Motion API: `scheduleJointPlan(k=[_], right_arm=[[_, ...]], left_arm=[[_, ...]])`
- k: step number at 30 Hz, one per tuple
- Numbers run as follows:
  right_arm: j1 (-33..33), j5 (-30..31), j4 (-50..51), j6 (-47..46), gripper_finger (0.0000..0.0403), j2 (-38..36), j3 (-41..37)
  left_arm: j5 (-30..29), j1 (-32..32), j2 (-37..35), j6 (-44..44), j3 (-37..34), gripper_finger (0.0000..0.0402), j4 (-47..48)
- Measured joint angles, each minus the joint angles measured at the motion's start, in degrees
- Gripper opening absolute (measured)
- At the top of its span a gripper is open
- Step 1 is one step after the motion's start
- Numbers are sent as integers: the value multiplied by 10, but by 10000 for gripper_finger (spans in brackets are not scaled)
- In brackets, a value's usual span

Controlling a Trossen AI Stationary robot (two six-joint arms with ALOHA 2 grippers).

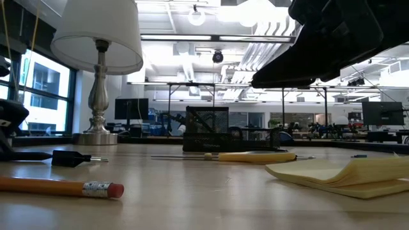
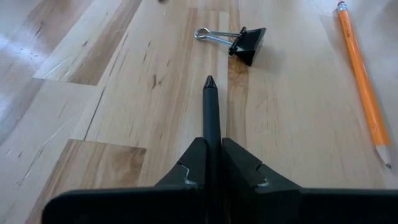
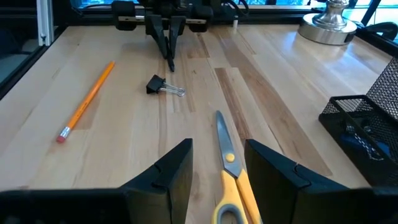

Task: Pick and place office supplies into organizer
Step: Put the black pen into the black desk organizer

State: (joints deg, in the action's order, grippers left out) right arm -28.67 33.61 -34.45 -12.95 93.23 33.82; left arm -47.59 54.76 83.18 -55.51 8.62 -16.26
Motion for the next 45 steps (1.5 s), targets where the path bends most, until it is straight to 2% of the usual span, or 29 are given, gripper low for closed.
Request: scheduleJointPlan(k=[4,8,16,21,26,32,36,40,45], right_arm=[[1,0,-6,0,140,0,0],[8,4,-8,13,140,0,18],[29,2,29,124,140,4,121],[54,-75,60,166,140,43,198],[65,-103,195,207,140,124,320],[66,-89,417,217,140,226,509],[70,-127,520,205,140,277,619],[69,-127,588,204,140,316,694],[61,-126,641,207,140,348,751]], left_arm=[[-2,0,0,-2,0,16,-1],[-8,0,0,-2,1,7,-3],[-25,-1,0,42,35,12,3],[-57,-18,0,102,71,10,2],[-12,-76,0,142,116,16,28],[49,-136,0,176,198,14,138],[61,-152,0,205,257,18,190],[62,-151,0,225,300,20,203],[71,-150,0,227,334,20,233]])
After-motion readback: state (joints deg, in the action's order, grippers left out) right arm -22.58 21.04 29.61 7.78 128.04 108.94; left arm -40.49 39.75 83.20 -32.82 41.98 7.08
